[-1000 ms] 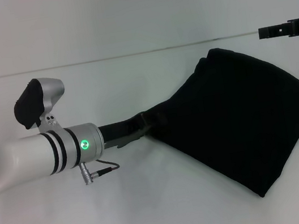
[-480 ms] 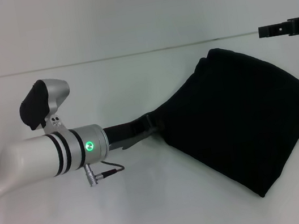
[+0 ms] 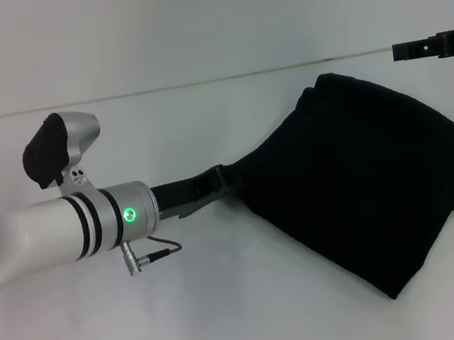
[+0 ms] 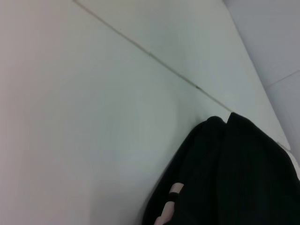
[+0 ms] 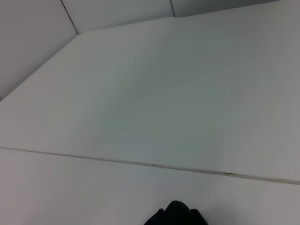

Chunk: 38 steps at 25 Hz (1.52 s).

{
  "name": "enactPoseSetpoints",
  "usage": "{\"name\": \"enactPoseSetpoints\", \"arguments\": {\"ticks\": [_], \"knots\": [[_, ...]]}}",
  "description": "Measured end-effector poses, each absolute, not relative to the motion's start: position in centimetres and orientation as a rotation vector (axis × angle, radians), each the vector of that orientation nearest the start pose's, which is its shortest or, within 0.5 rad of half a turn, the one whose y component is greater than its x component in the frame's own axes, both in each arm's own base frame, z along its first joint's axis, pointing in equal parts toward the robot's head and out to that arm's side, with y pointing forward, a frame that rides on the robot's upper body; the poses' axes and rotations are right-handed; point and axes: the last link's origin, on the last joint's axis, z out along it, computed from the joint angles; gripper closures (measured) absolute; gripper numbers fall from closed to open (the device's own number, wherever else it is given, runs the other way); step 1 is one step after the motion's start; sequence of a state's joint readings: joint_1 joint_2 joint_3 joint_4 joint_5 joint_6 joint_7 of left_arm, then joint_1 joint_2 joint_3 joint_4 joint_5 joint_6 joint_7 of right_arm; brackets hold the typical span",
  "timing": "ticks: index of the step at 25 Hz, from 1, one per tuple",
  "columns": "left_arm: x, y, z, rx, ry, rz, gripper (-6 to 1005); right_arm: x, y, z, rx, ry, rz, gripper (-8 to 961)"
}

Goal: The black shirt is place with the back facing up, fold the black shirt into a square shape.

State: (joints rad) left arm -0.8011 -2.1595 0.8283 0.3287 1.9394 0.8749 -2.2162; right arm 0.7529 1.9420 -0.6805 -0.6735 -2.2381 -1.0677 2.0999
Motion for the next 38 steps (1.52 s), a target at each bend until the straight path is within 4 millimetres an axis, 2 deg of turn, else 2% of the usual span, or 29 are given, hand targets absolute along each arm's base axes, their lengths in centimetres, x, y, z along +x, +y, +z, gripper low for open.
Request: {"name": "enactPoseSetpoints", "arguments": {"ticks": [6, 17, 30, 38], "knots": [[-22.4, 40.2, -9.2, -2.114, -1.752, -0.631, 1001, 26.2, 44.7, 7.4, -2.167, 1.169, 0.399, 168], [-21.9, 42.4, -6.6, -2.119, -1.639, -0.642, 1001, 25.8, 44.8, 6.8, -2.176, 1.177, 0.412, 173], [-20.1, 45.4, -4.2, -2.134, -1.490, -0.620, 1000, 25.0, 44.2, 4.7, -2.202, 1.236, 0.454, 178], [-19.0, 46.5, -3.3, -2.140, -1.440, -0.624, 1000, 24.6, 44.1, 4.2, -2.205, 1.246, 0.502, 181]]}}
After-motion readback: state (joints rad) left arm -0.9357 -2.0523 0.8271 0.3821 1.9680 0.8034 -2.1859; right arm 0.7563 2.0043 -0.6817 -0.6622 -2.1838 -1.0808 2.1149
